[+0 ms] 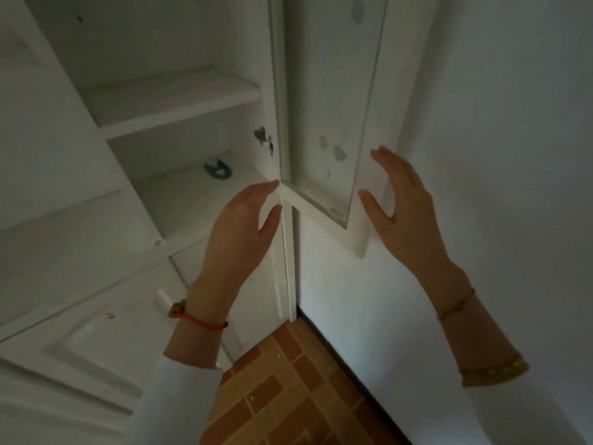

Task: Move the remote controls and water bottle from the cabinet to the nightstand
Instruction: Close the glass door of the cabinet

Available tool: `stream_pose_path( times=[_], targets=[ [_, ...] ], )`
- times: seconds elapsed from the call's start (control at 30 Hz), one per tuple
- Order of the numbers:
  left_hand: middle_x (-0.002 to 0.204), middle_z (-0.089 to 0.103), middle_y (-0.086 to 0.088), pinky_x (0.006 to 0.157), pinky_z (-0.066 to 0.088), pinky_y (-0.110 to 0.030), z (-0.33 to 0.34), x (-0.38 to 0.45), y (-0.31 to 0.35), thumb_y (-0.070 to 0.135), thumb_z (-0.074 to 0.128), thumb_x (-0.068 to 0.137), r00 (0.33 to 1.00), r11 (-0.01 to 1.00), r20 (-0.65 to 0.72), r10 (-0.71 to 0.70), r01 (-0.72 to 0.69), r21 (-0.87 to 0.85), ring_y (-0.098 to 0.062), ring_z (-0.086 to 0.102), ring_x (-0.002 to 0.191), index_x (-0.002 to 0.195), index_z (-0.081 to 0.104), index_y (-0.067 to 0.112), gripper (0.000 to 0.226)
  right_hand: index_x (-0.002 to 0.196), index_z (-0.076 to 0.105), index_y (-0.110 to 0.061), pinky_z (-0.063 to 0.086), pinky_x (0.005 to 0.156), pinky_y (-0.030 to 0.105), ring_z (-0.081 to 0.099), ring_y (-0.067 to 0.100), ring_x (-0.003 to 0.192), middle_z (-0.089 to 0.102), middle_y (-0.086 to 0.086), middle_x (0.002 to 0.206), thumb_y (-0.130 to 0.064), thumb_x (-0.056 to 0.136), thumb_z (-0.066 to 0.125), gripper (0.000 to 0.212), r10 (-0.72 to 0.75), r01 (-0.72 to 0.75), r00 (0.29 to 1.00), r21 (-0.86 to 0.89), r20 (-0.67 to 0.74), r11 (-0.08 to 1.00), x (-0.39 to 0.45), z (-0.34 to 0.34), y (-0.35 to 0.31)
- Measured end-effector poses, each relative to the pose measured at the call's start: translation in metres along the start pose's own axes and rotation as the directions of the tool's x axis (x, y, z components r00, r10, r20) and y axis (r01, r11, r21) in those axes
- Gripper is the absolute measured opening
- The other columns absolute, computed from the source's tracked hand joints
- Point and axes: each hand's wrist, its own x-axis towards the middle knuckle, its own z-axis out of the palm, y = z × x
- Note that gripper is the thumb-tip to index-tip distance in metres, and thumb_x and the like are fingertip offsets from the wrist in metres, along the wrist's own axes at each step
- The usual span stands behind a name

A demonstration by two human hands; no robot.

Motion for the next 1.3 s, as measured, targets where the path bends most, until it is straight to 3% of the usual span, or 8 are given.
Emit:
stream_pose_path(
  times=[0.13,0.27,0.33,0.47,0.6,0.87,1.17,1.3],
  targets=[
    [0.141,0.054,-0.005,0.106,0.029,-0.012,0.007,0.058,0.040,0.024,0.052,0.099,0.987,0.980,-0.076,0.143,-0.152,-0.130,-0.016,0.051,0.128,0.141,0.048,0.014,0.044,0.145,0.035,-0.007,0.031,0.115,0.035,0.033,0.020,0.141,0.036,0.009,0.151,-0.026,0.098,0.051,0.053,-0.048,0.037,0.961,-0.044,-0.271,0.998,0.049,-0.032,0.004],
    [0.145,0.050,-0.006,0.108,0.021,-0.002,0.018,0.105,0.075,0.023,0.052,0.099,0.959,0.944,-0.160,0.235,-0.264,-0.198,-0.017,0.046,0.133,0.143,0.045,0.011,0.046,0.148,0.027,-0.005,0.029,0.116,0.041,0.028,0.021,0.143,0.031,0.011,0.153,-0.026,0.099,0.045,0.056,-0.052,0.049,0.930,-0.019,-0.364,0.999,0.098,-0.055,0.007],
    [0.148,0.046,-0.008,0.116,0.026,-0.020,0.028,0.123,0.088,0.024,0.051,0.099,0.947,0.927,-0.180,0.267,-0.303,-0.220,-0.020,0.042,0.138,0.145,0.042,0.009,0.049,0.149,0.023,-0.005,0.026,0.118,0.040,0.026,0.020,0.144,0.028,0.010,0.155,-0.026,0.100,0.042,0.057,-0.042,0.041,0.928,-0.011,-0.371,0.999,0.120,-0.062,0.007],
    [0.156,0.035,-0.007,0.112,0.006,-0.005,0.047,0.142,0.107,0.029,0.051,0.098,0.936,0.926,-0.192,0.294,-0.329,-0.184,-0.019,0.031,0.144,0.150,0.033,0.011,0.058,0.151,0.017,-0.008,0.019,0.120,0.035,0.020,0.017,0.146,0.022,0.007,0.158,-0.028,0.102,0.036,0.056,-0.014,0.024,0.950,0.027,-0.313,0.999,0.148,-0.064,0.003],
    [0.160,0.026,-0.006,0.117,0.016,-0.020,0.059,0.148,0.118,0.027,0.053,0.097,0.933,0.919,-0.204,0.298,-0.338,-0.202,-0.020,0.026,0.146,0.152,0.027,0.011,0.063,0.152,0.015,-0.009,0.017,0.121,0.033,0.018,0.014,0.147,0.019,0.004,0.160,-0.029,0.103,0.032,0.056,-0.033,0.046,0.967,0.046,-0.253,0.998,0.161,-0.055,0.001],
    [0.160,0.024,-0.004,0.119,0.021,-0.026,0.065,0.155,0.118,0.024,0.057,0.095,0.921,0.912,-0.223,0.319,-0.363,-0.194,-0.019,0.025,0.146,0.153,0.024,0.012,0.068,0.152,0.017,-0.013,0.023,0.119,0.036,0.024,0.009,0.145,0.026,-0.001,0.158,-0.033,0.103,0.032,0.055,-0.017,0.066,0.963,0.176,-0.268,0.982,0.165,-0.044,-0.002],
    [0.154,0.037,0.002,0.117,0.026,-0.022,0.046,0.127,0.102,0.033,0.063,0.091,0.897,0.908,-0.395,0.196,-0.318,-0.271,-0.009,0.033,0.142,0.149,0.035,0.015,0.067,0.151,0.019,-0.005,0.021,0.120,0.036,0.021,0.013,0.147,0.023,0.006,0.159,-0.021,0.104,0.030,0.051,-0.242,0.275,0.942,0.122,-0.231,0.954,0.146,-0.033,-0.029],
    [0.147,0.048,0.000,0.110,0.040,-0.038,0.026,0.112,0.081,0.027,0.071,0.086,0.869,0.900,-0.473,0.145,-0.315,-0.302,-0.014,0.045,0.136,0.146,0.041,0.014,0.068,0.150,0.016,0.000,0.020,0.120,0.039,0.018,0.017,0.148,0.019,0.011,0.160,-0.016,0.103,0.029,0.051,-0.370,0.393,0.912,0.124,-0.177,0.911,0.143,-0.016,-0.050]
  ],
)
